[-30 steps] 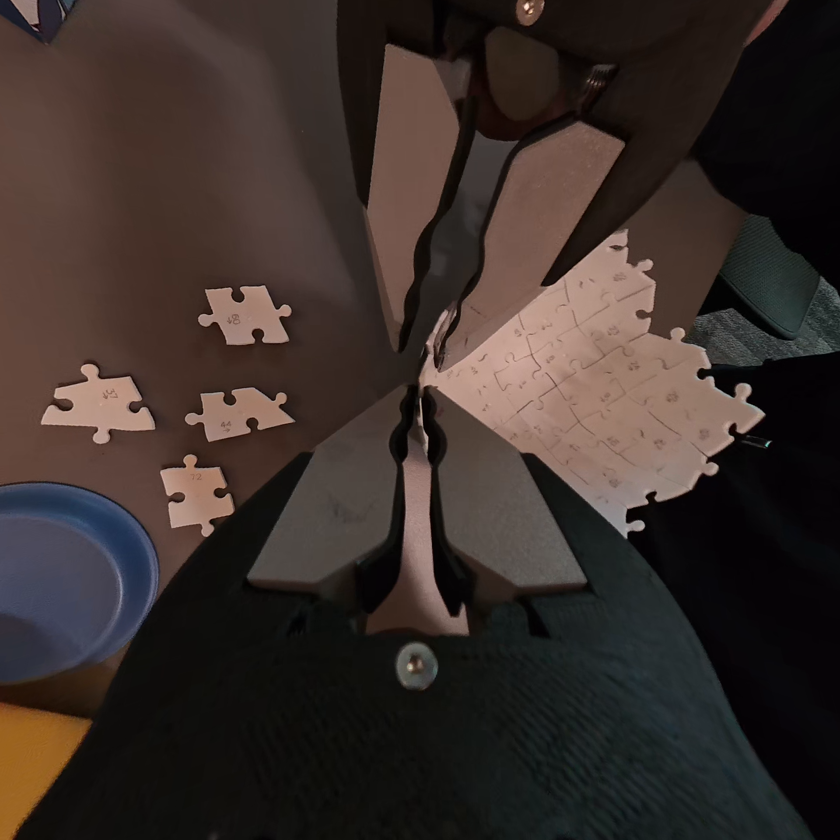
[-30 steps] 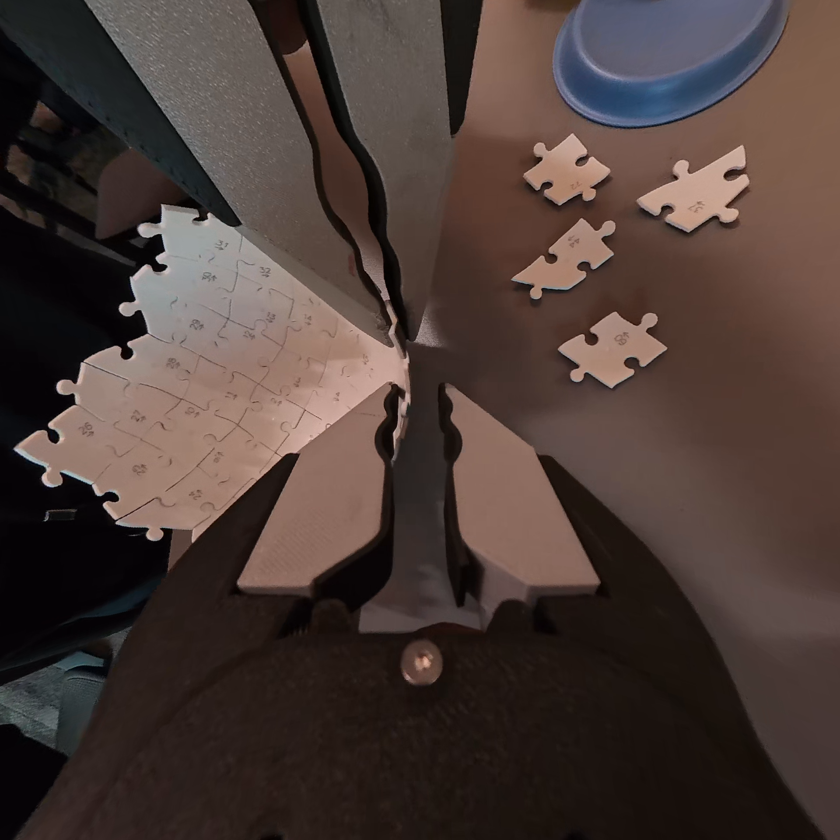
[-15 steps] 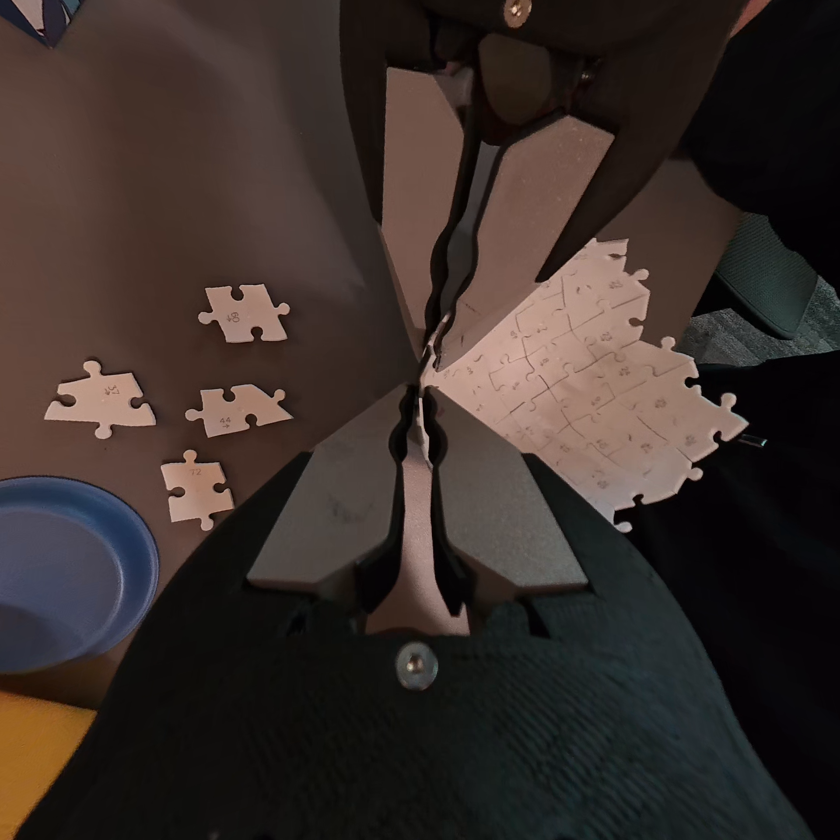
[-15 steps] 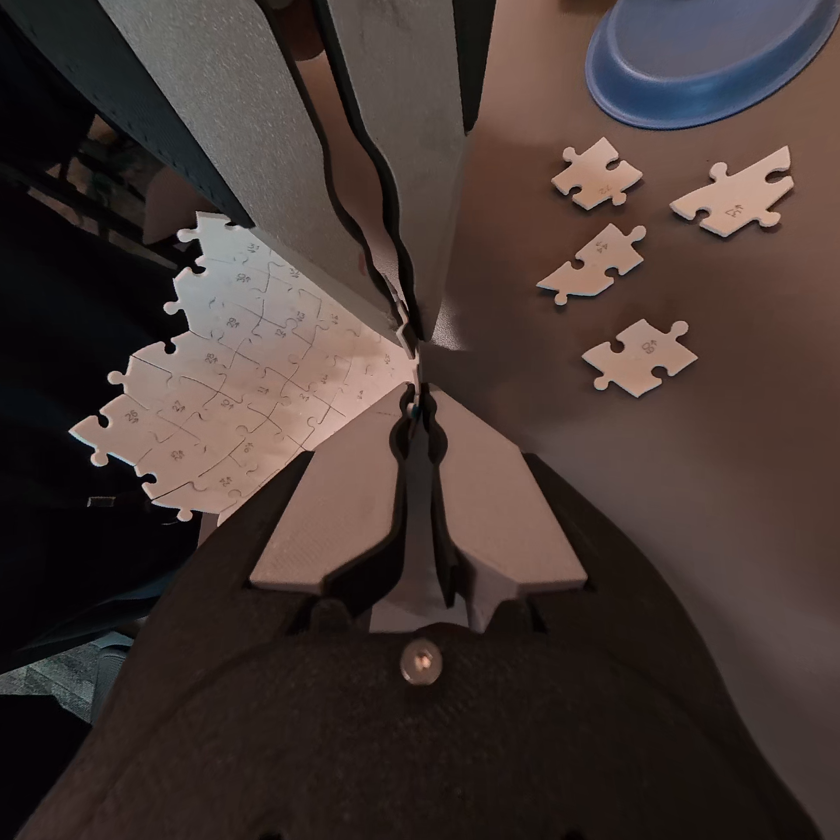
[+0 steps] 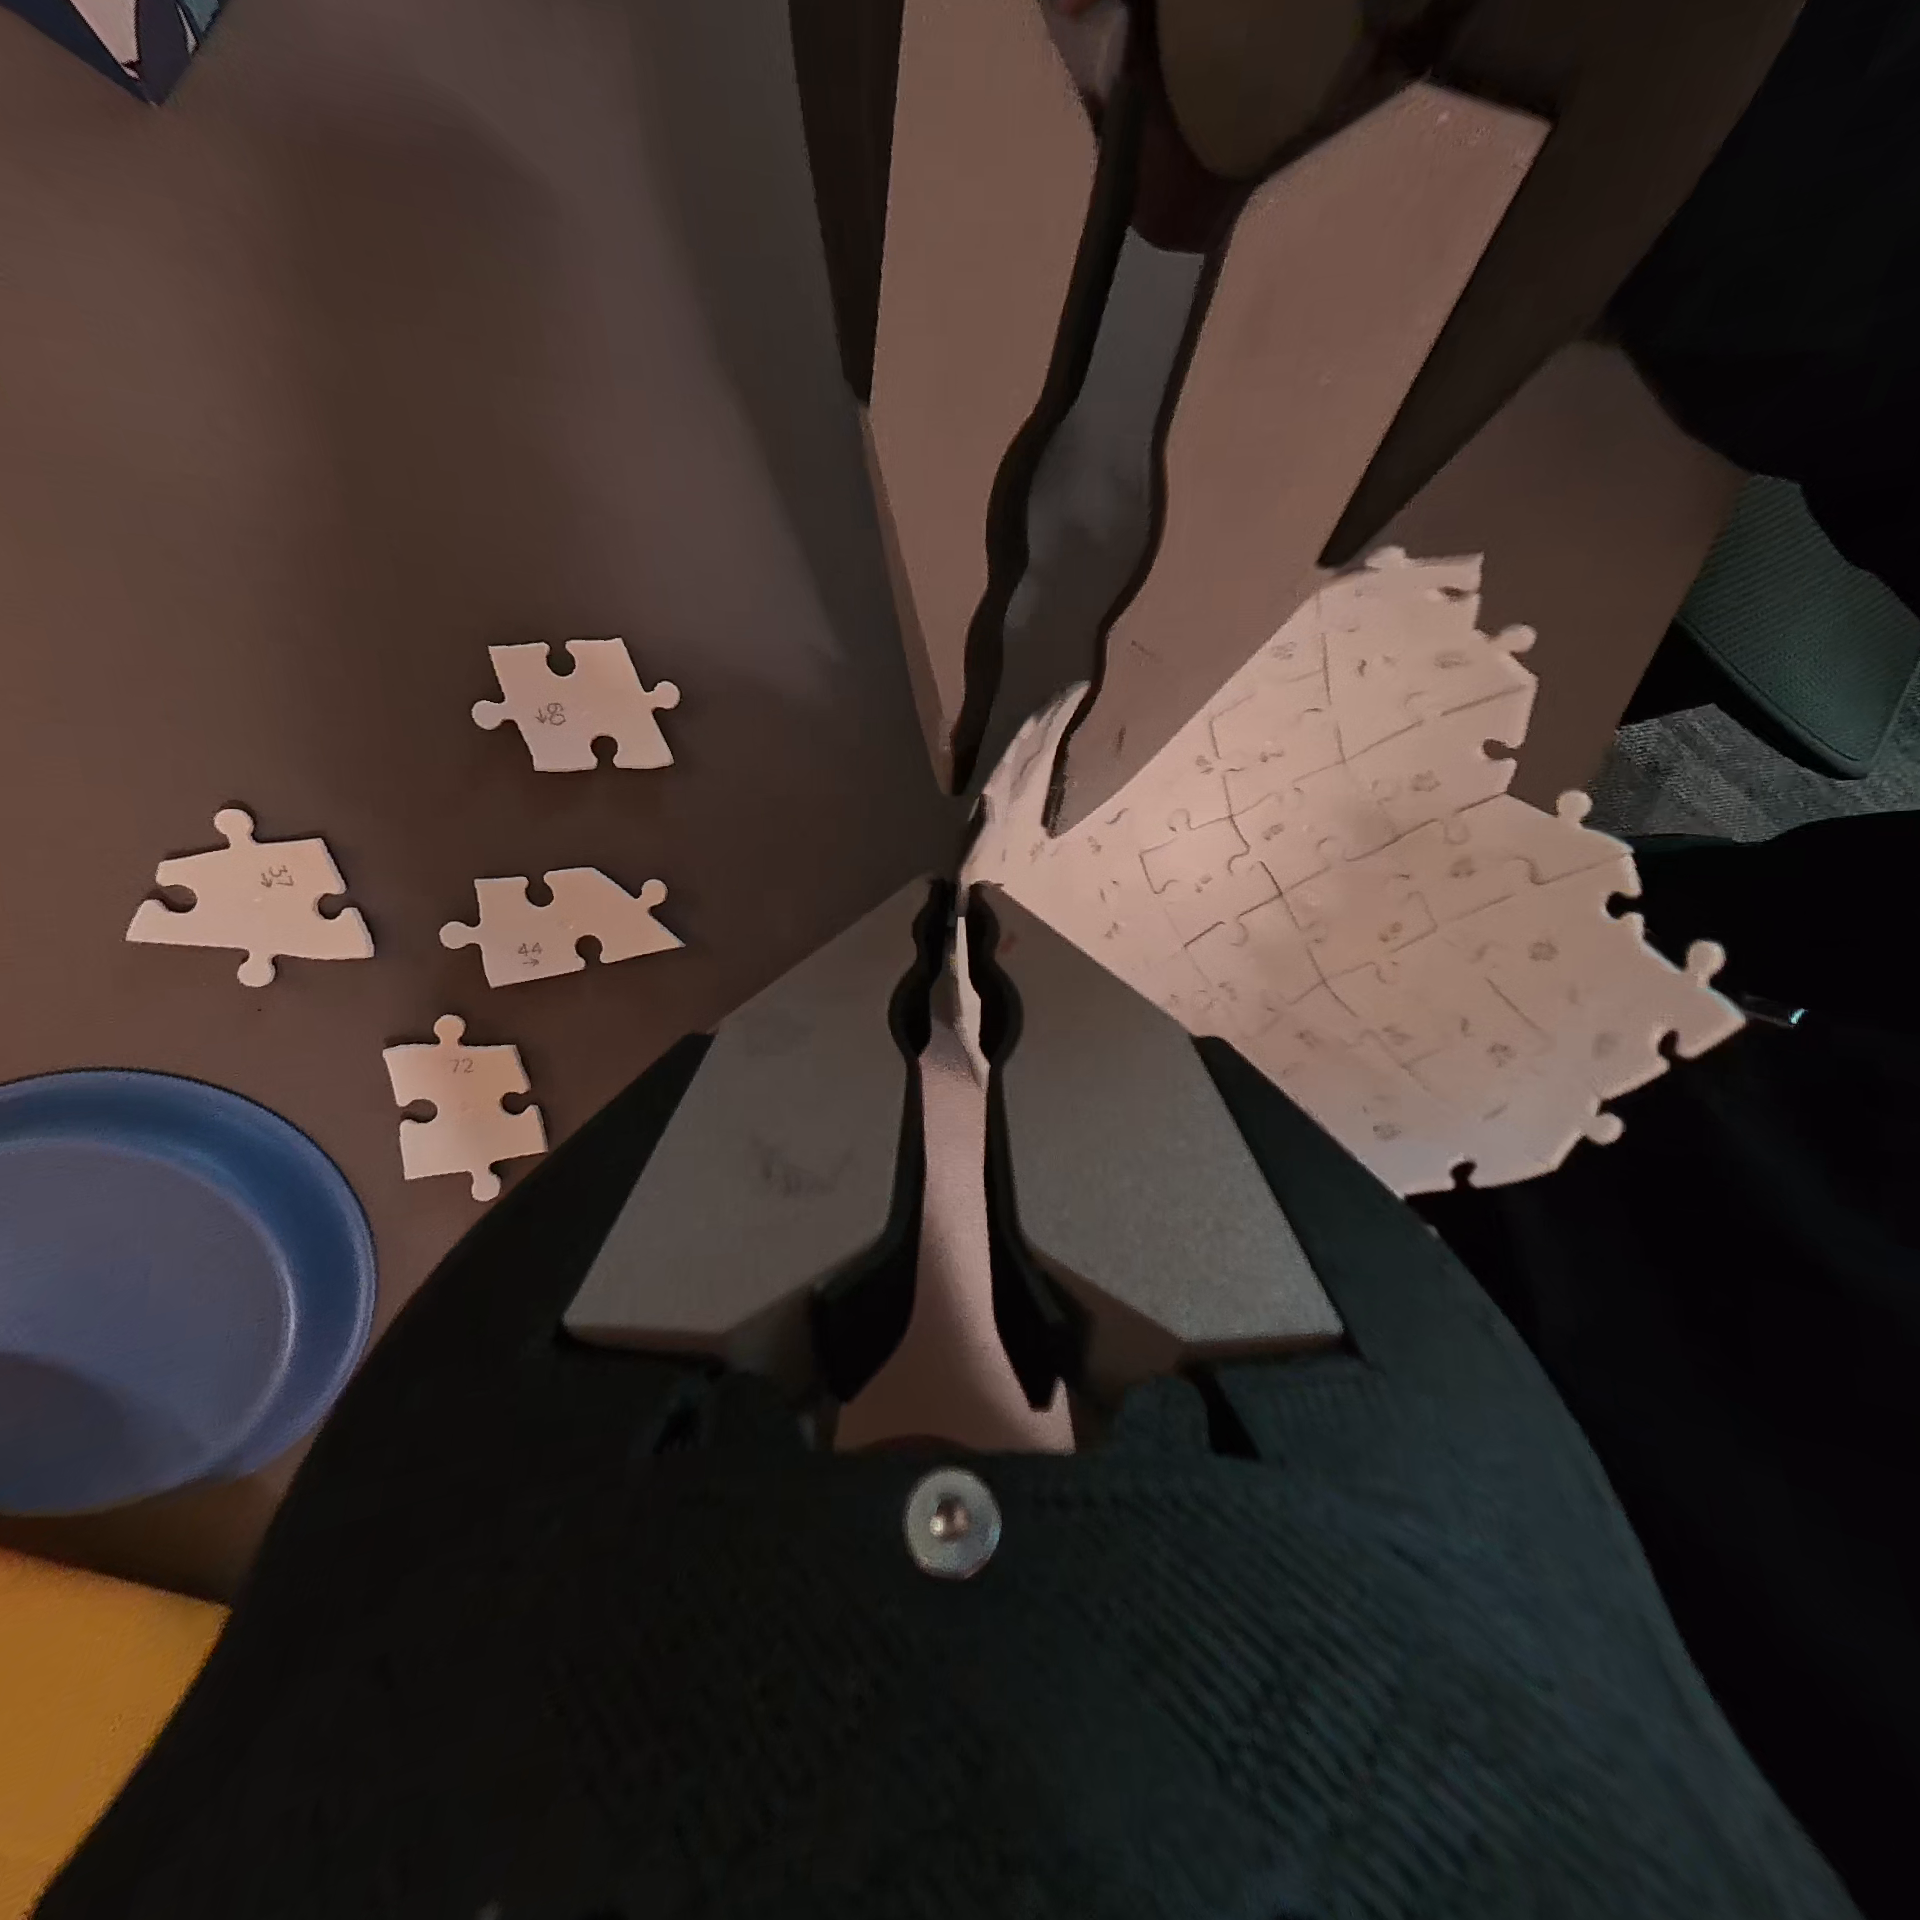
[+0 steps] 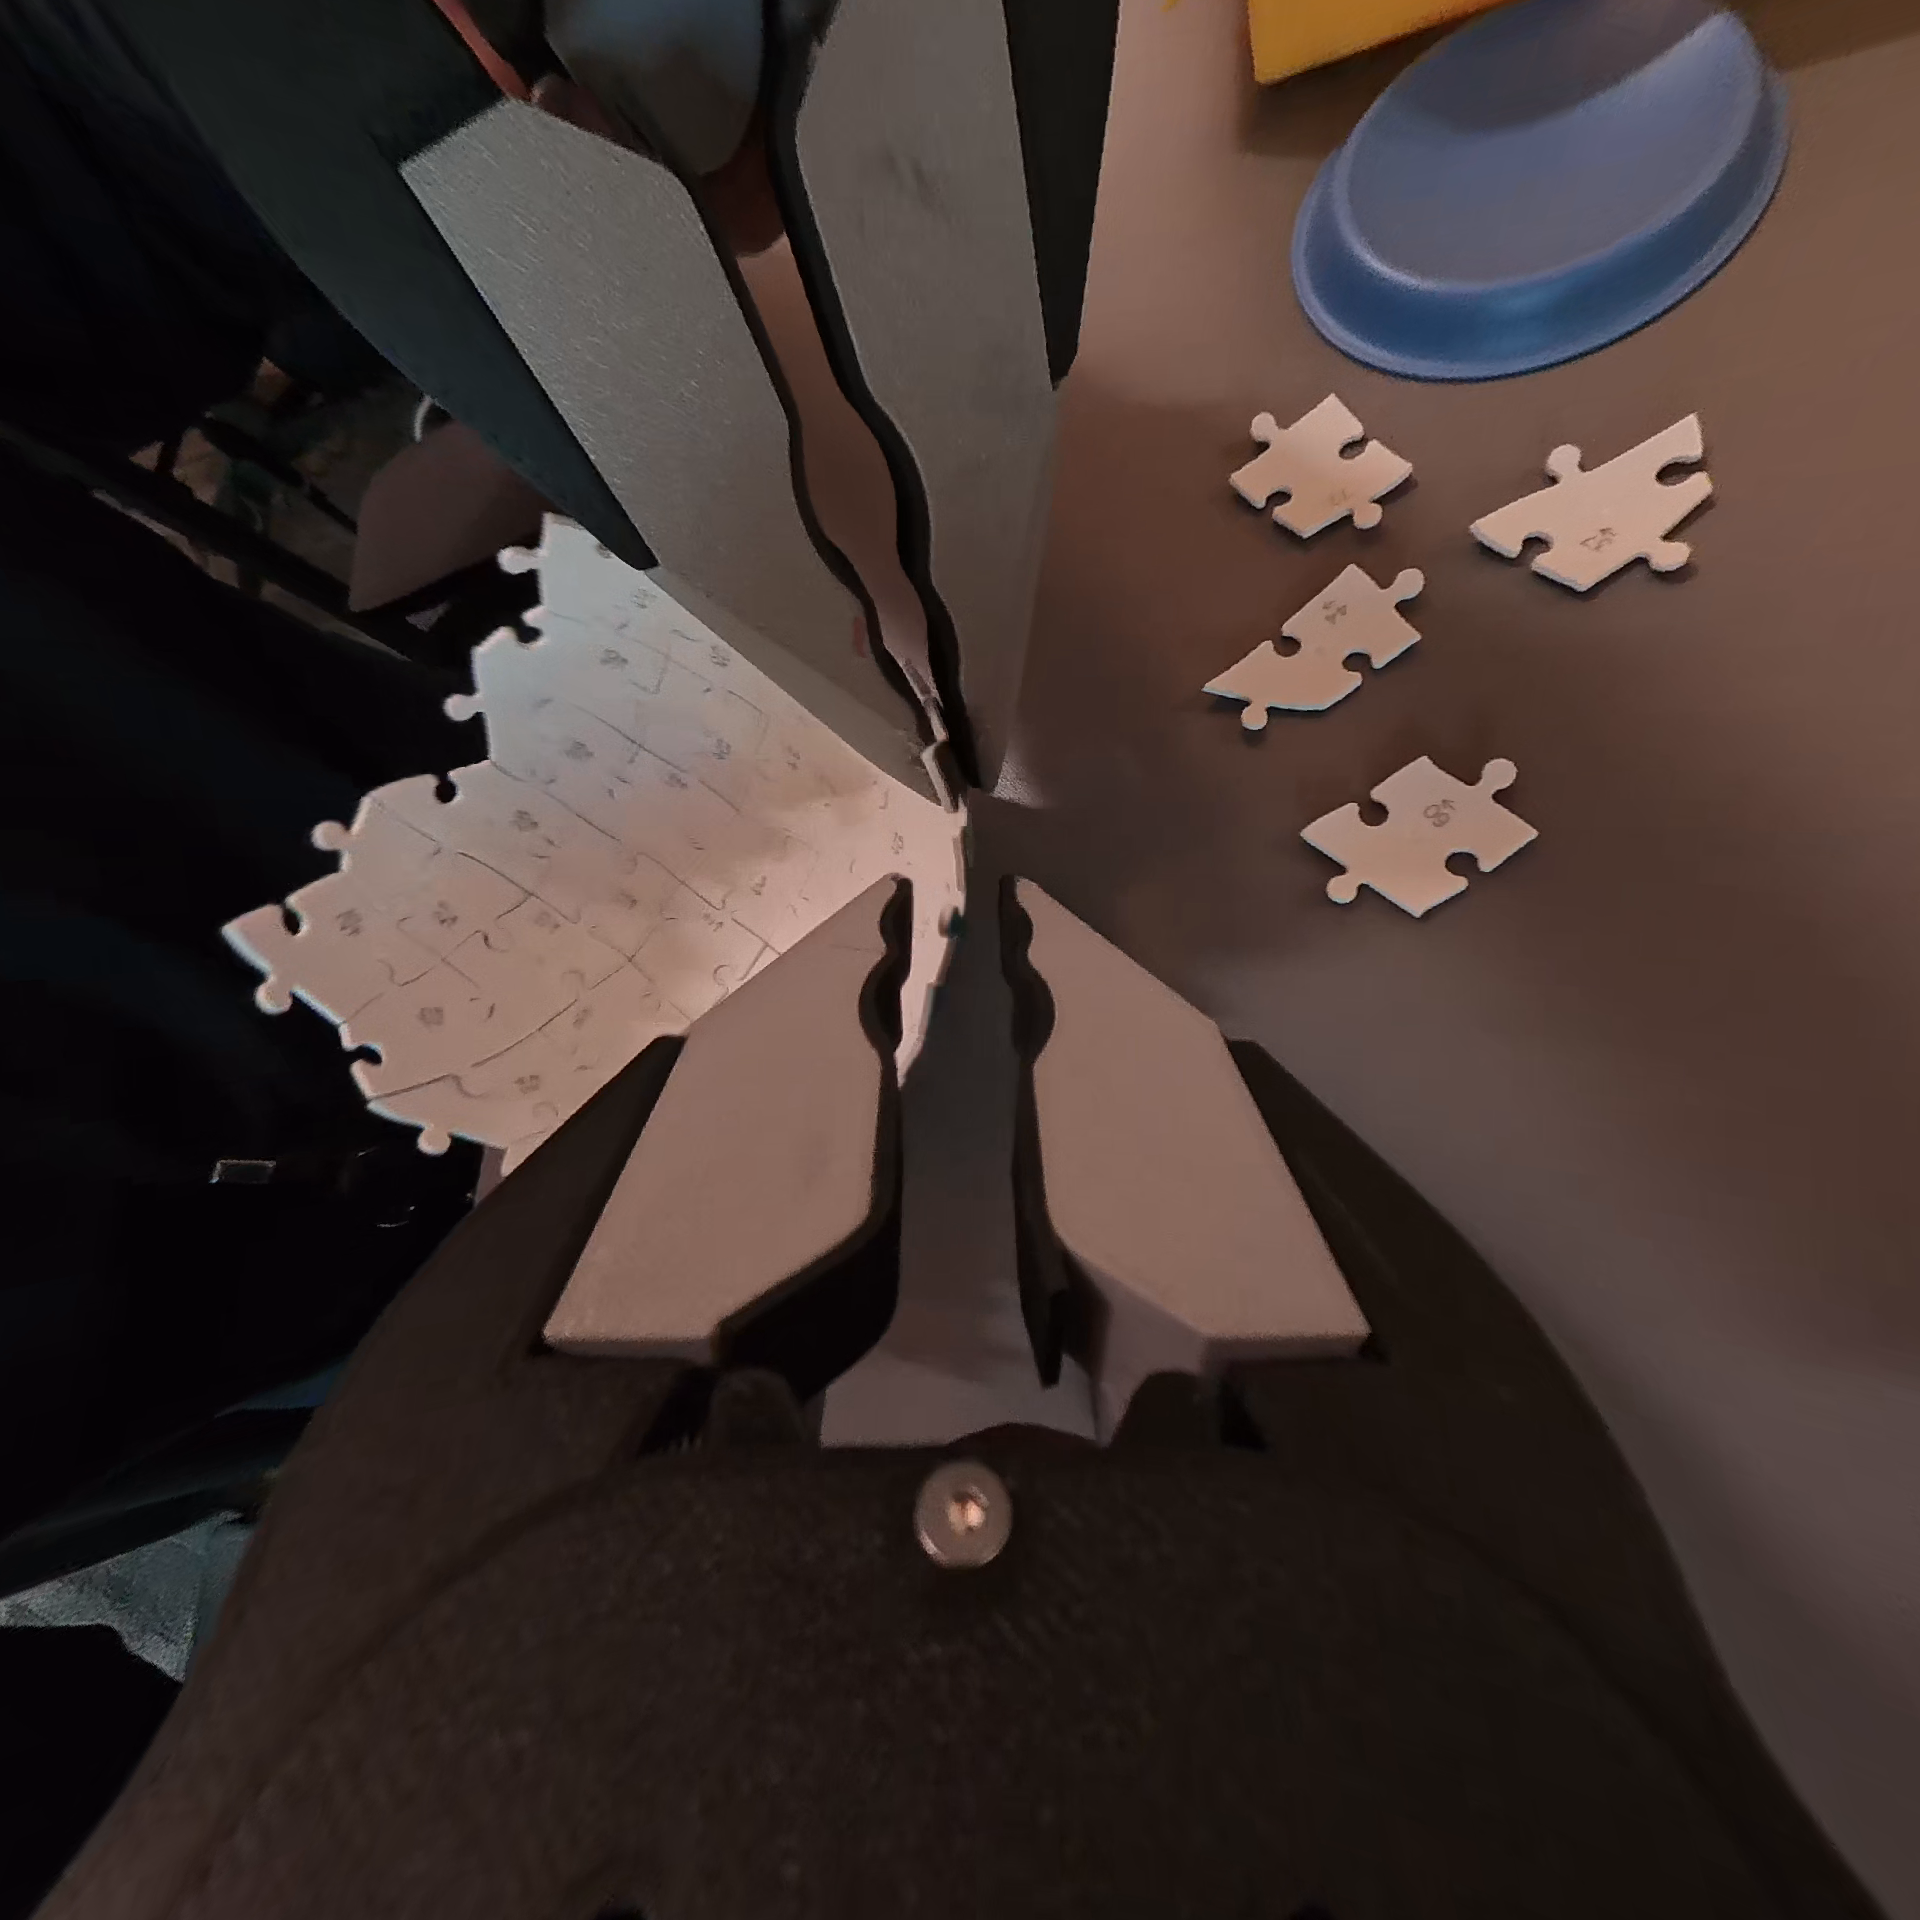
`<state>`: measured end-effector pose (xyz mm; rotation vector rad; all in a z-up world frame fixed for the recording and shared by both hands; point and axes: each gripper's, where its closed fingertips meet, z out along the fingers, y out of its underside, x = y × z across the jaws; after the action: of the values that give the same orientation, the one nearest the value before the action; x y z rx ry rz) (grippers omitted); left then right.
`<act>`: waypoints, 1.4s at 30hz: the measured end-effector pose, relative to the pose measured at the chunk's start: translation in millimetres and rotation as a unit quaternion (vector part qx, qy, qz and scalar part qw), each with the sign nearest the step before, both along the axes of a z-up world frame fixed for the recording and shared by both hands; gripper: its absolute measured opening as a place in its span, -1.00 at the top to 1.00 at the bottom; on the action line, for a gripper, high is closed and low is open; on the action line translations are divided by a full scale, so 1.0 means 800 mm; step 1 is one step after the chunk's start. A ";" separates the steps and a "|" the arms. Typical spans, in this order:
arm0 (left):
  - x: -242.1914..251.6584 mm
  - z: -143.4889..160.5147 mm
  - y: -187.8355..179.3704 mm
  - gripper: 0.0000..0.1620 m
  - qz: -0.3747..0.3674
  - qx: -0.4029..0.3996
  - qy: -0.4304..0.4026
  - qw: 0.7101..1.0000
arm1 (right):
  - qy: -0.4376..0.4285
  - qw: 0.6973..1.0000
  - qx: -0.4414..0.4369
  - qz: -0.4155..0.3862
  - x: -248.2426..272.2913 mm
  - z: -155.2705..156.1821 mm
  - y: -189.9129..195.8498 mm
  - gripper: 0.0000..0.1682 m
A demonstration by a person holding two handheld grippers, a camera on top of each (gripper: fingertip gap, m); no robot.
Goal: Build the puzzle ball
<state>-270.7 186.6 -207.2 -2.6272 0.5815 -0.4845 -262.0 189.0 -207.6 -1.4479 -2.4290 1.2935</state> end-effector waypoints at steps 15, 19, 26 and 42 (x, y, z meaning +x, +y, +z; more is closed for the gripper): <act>0.001 0.002 -0.010 0.88 0.000 -0.003 -0.017 1.000 | 0.038 0.999 0.004 -0.003 0.001 0.021 0.003 0.70; 0.002 0.009 -0.013 0.86 -0.002 0.006 -0.026 1.000 | 0.096 0.995 -0.023 -0.008 0.002 0.057 0.006 0.66; -0.007 0.052 -0.018 0.73 0.001 0.052 -0.055 0.997 | 0.196 0.974 -0.045 -0.101 -0.010 0.110 0.057 0.63; -0.103 0.106 0.133 0.37 0.139 0.306 -0.097 0.937 | 0.207 0.939 0.030 -0.272 -0.038 0.078 0.144 0.35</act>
<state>-353.5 292.7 -122.1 -1.9927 0.2334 -0.3889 -292.1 304.6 -145.6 -1.4909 -1.6322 1.2182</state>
